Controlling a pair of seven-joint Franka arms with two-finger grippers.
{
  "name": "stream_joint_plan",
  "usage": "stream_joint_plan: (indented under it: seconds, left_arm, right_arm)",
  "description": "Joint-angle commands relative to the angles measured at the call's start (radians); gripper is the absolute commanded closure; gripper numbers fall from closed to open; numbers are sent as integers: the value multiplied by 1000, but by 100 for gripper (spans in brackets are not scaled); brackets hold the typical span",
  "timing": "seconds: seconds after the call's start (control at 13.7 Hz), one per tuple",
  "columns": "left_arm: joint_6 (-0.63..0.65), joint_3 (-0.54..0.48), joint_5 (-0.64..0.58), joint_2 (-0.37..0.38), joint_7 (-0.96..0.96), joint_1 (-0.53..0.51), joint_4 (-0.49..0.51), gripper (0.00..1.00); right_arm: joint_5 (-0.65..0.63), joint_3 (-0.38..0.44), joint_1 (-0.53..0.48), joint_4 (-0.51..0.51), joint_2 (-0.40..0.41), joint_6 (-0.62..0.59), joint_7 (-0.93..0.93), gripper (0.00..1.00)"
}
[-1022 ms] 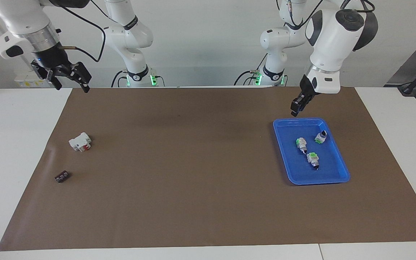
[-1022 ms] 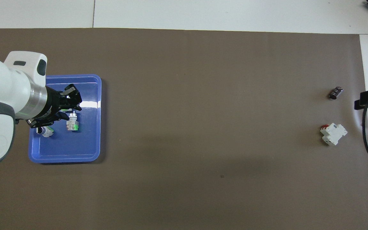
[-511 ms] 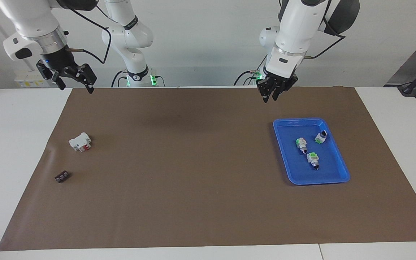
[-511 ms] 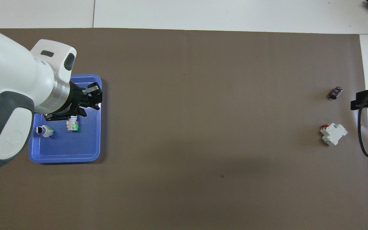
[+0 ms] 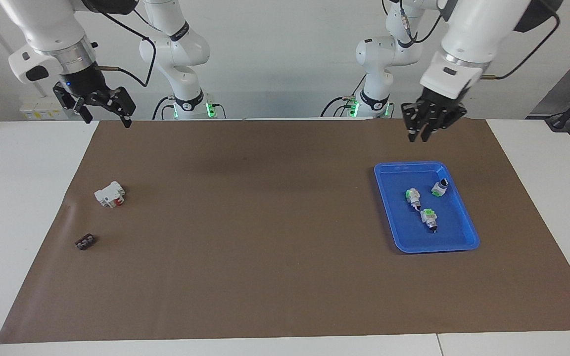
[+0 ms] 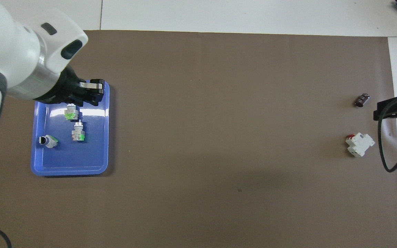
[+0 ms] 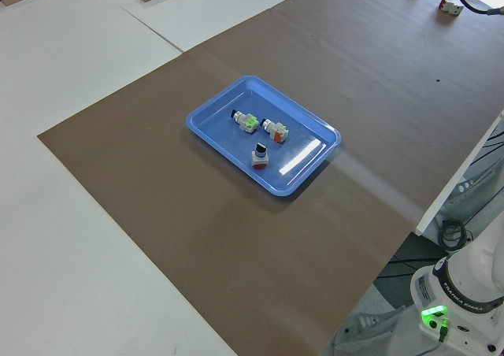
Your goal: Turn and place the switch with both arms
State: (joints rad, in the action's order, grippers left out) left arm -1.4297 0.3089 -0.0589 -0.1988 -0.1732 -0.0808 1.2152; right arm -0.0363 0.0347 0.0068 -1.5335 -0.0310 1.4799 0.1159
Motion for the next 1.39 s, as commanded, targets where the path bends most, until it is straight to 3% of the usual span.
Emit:
stream_joint_plan:
  seconds: [0.0, 0.29, 0.44, 0.73, 0.95, 1.31]
  left_arm:
    - [18, 9, -83, -18, 101, -62, -33, 71]
    - [20, 9, -87, -8, 144, -73, -22, 76]
    - [-3, 12, -79, 11, 170, -89, 32, 77]
    - [-107, 10, -76, 107, 172, -119, 217, 61]
    - [-170, 7, -76, 119, 173, -154, 257, 42]
    - [-209, 4, -76, 139, 247, -218, 294, 39]
  right_arm:
    - [-7, -6, -2, 6, 2, -15, 1, 0]
    - [-7, -6, -2, 6, 2, -13, -34, 0]
    - [-7, -6, -2, 6, 2, -13, -76, 0]
    - [-7, -6, -2, 6, 0, -15, -76, 0]
    - [-7, -6, -4, 6, 0, -20, -76, 0]
    - [-7, -6, -4, 6, 0, -20, -76, 0]
